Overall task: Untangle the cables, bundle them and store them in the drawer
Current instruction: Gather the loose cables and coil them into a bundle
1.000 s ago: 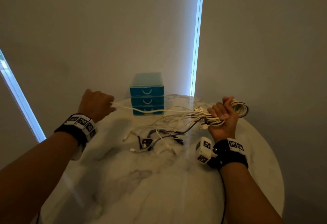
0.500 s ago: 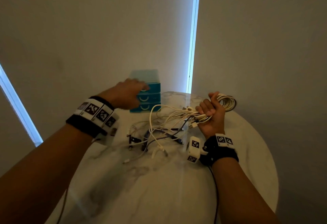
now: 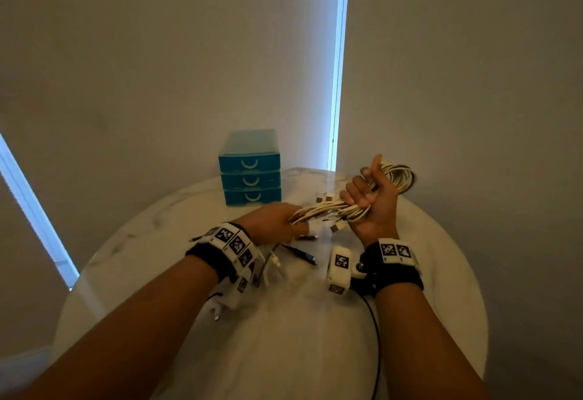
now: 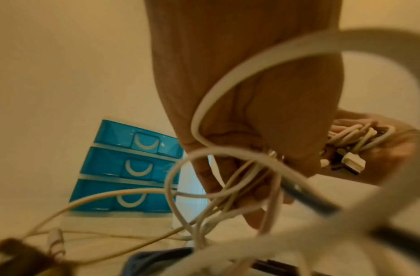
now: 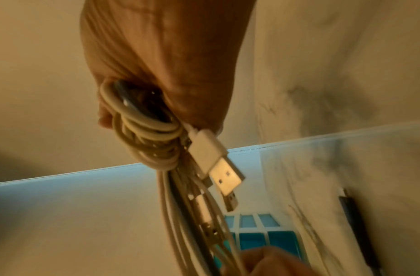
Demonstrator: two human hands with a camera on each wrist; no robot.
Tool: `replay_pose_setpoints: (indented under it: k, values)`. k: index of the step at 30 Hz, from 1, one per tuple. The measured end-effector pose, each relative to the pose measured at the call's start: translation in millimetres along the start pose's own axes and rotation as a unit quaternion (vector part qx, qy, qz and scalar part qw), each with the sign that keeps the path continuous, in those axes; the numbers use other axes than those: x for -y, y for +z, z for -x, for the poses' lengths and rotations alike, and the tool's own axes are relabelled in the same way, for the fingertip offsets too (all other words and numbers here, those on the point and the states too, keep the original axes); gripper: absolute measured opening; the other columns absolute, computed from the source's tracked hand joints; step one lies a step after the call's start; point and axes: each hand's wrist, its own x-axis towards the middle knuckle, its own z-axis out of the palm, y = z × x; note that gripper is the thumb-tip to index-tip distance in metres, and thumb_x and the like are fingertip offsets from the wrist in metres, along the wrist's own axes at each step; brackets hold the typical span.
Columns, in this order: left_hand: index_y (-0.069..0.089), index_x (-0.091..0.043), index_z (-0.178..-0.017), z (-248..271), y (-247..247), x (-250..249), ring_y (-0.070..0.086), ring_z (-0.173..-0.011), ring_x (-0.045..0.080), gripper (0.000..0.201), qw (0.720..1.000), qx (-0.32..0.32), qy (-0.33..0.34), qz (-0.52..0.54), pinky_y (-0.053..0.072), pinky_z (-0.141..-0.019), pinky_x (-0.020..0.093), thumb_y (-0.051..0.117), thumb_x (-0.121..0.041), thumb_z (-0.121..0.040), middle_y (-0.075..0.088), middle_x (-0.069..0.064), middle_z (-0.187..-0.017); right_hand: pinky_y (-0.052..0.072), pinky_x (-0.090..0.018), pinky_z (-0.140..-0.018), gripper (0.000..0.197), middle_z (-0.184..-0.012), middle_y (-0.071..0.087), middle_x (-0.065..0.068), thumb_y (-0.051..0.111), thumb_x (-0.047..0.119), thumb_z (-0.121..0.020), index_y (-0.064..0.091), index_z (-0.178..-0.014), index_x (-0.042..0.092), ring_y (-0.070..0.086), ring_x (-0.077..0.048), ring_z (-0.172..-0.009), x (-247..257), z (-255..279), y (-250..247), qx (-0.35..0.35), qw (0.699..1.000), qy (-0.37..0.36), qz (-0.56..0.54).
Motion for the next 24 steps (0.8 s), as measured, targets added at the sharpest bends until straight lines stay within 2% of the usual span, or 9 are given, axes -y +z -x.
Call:
replay_pose_setpoints:
  k: [3,6,10,12,15,17,20,22,24]
  values:
    - [0.068,-0.030,-0.107,8.6,-8.4,14.3,0.069,-0.089,0.007,0.019,0.999,0.010,0.023,0.039,0.050,-0.083,0.028,0.050,-0.036,-0.111,0.074,-0.010,-0.094,0.033,-0.025,-0.045,0.054,-0.043,0.040,0.006,0.072,0.055,-0.098,0.044,-0.066,0.022,0.039,-0.009,-0.035,0.2,-1.2,-0.1,-0.044,0.999,0.005,0.023]
    - [0.070,-0.026,-0.116,14.0,-10.3,28.5,0.066,-0.076,0.004,0.026,0.985,0.003,0.049,0.168,0.053,-0.081,0.028,0.050,-0.042,-0.112,0.070,-0.008,-0.084,0.033,-0.025,-0.043,0.053,-0.044,0.037,0.005,0.076,0.039,-0.099,0.043,-0.061,0.023,0.037,-0.010,-0.035,-1.0,-2.1,2.9,-0.108,0.991,0.001,0.082]
    - [0.062,-0.023,-0.112,21.5,-15.8,24.3,0.041,-0.058,0.008,0.062,0.965,0.008,-0.027,0.262,0.041,-0.052,0.022,0.027,-0.073,-0.103,0.049,-0.006,-0.072,0.037,-0.027,-0.044,0.048,-0.048,0.037,0.002,0.084,0.023,-0.092,0.047,-0.061,0.022,0.035,-0.012,-0.039,-9.8,-1.5,12.7,-0.182,0.964,0.000,0.195]
    - [0.063,-0.020,-0.115,22.0,-24.9,21.5,0.042,-0.060,0.010,0.073,0.979,0.003,-0.060,0.193,0.041,-0.052,0.023,0.016,-0.075,-0.103,0.049,-0.005,-0.073,0.037,-0.027,-0.045,0.042,-0.050,0.038,0.001,0.086,0.019,-0.090,0.050,-0.067,0.020,0.036,-0.013,-0.040,-16.5,-2.5,17.0,-0.200,0.955,-0.005,0.219]
    - [0.068,-0.030,-0.111,24.3,-32.8,28.3,0.060,-0.085,0.016,0.054,1.000,-0.011,-0.021,-0.019,0.053,-0.078,0.033,0.024,-0.062,-0.111,0.062,-0.004,-0.092,0.039,-0.028,-0.045,0.035,-0.052,0.040,0.000,0.087,0.018,-0.088,0.055,-0.075,0.018,0.037,-0.013,-0.041,-19.1,-4.2,22.3,-0.209,0.952,-0.006,0.226]
    - [0.068,-0.034,-0.110,23.9,-32.3,30.3,0.064,-0.097,0.018,0.049,0.996,-0.011,-0.023,-0.090,0.052,-0.091,0.041,0.024,-0.056,-0.114,0.066,-0.006,-0.102,0.039,-0.028,-0.045,0.037,-0.051,0.040,0.001,0.087,0.017,-0.089,0.053,-0.073,0.019,0.038,-0.012,-0.040,-18.2,-4.2,22.4,-0.216,0.954,-0.001,0.207]
    - [0.066,-0.031,-0.107,22.1,-27.3,22.1,0.064,-0.096,0.021,0.046,0.986,-0.030,-0.033,-0.163,0.052,-0.089,0.041,0.025,-0.050,-0.115,0.068,0.000,-0.104,0.040,-0.028,-0.046,0.038,-0.050,0.043,0.001,0.086,0.018,-0.090,0.052,-0.072,0.020,0.041,-0.012,-0.040,-17.1,-2.3,17.9,-0.244,0.951,-0.002,0.189]
    - [0.063,-0.028,-0.094,23.3,-20.3,15.3,0.064,-0.085,0.021,0.048,0.987,-0.038,-0.012,-0.157,0.055,-0.086,0.041,0.026,-0.052,-0.115,0.067,0.002,-0.092,0.040,-0.027,-0.045,0.034,-0.051,0.045,0.001,0.087,0.022,-0.090,0.056,-0.076,0.018,0.043,-0.012,-0.040,-16.6,-1.5,14.3,-0.263,0.937,-0.017,0.229]
    - [0.057,-0.029,-0.078,29.2,-13.0,4.2,0.057,-0.069,0.013,0.054,0.987,-0.061,0.019,-0.146,0.050,-0.073,0.034,0.027,-0.057,-0.113,0.060,-0.001,-0.075,0.040,-0.029,-0.047,0.033,-0.051,0.047,0.001,0.088,0.027,-0.088,0.059,-0.078,0.016,0.044,-0.014,-0.041,-15.8,-1.2,12.6,-0.279,0.921,-0.032,0.271]
